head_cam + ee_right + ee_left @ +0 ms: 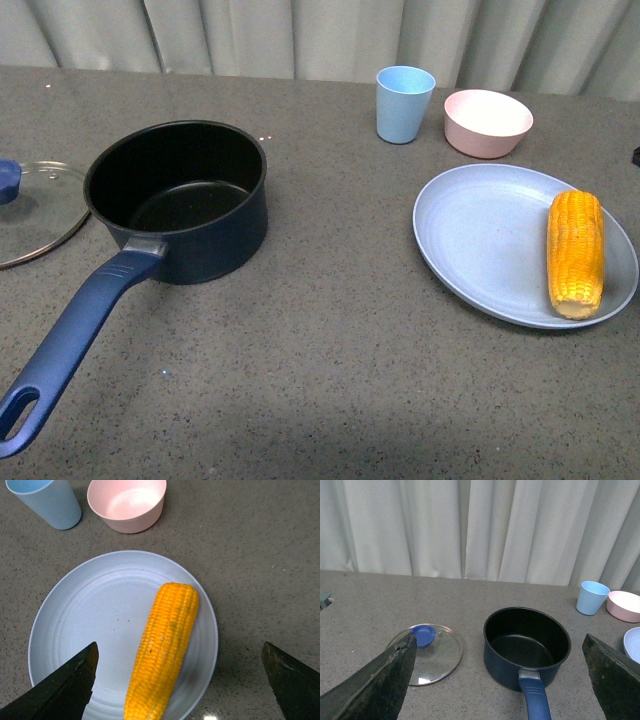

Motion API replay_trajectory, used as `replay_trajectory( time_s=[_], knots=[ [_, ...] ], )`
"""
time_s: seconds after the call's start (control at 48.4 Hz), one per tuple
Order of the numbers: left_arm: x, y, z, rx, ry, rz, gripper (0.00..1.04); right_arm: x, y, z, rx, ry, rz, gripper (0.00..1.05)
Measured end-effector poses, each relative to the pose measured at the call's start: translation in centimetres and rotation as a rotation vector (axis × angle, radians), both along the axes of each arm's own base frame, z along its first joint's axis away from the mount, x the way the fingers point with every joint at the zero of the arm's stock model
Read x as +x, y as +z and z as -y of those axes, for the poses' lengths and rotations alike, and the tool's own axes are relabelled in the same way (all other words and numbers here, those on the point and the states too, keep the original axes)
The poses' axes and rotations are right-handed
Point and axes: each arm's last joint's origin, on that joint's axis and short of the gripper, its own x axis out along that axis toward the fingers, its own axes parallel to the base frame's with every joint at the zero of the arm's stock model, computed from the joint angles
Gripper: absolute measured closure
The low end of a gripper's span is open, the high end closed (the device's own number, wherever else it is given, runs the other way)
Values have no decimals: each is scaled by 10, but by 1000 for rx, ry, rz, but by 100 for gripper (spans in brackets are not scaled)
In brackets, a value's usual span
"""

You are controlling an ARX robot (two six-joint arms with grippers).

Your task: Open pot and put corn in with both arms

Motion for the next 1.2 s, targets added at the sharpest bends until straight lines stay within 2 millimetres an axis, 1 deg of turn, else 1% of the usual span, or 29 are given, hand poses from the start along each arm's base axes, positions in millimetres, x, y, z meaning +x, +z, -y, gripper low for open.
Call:
replay_trajectory(
  time_s=[0.062,0.103,0.186,0.207,0.248,0.269,0.289,0.392,0.454,0.537,0.682,1.033,1.136,1.157,1.198],
  knots=[
    [0,0,0,0,0,0,7,14,-5,-3,30,8,-52,9],
    [0,0,0,0,0,0,7,20,-8,-4,43,10,-77,9],
    [0,0,0,1,0,0,21,31,-13,-9,79,19,-137,9],
    [0,0,0,1,0,0,23,34,-14,-10,85,24,-152,9],
    [0,0,0,1,0,0,32,38,-17,-12,96,24,-181,9],
    [0,0,0,-2,0,0,34,40,-19,-14,99,23,-205,9],
    [0,0,0,-1,0,0,30,42,-20,-15,97,24,-223,9],
    [0,0,0,0,0,0,17,45,-28,-19,90,21,-285,9],
    [0,0,0,0,0,0,5,46,-35,-21,95,18,-311,9],
    [0,0,0,1,0,0,7,47,-42,-22,89,10,-332,9],
    [0,0,0,1,0,0,7,49,-54,-22,86,-11,-360,9],
    [0,0,0,1,0,0,7,60,-73,-22,87,-47,-390,9],
    [0,0,0,1,0,0,7,64,-75,-23,85,-56,-389,23],
    [0,0,0,1,0,0,7,65,-75,-23,86,-57,-387,29],
    [0,0,0,1,0,0,7,66,-74,-23,85,-57,-384,36]
  ],
)
